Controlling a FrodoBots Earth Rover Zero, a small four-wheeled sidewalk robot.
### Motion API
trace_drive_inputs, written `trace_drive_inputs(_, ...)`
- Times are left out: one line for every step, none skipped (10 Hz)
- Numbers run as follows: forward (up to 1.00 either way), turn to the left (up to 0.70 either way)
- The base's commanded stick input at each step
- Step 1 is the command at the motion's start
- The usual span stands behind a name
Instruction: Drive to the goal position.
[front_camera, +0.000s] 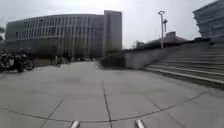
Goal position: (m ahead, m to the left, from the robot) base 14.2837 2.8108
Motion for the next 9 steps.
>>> trace_drive_inputs(1.00,0.09)
trace_drive_inputs(1.00,0.07)
trace_drive_inputs(1.00,0.20)
trace_drive_inputs(1.00,0.31)
trace_drive_inputs(1.00,0.40)
trace_drive_inputs(1.00,0.32)
trace_drive_inputs(1.00,0.07)
trace_drive_inputs(1.00,0.02)
trace_drive_inputs(1.00,0.00)
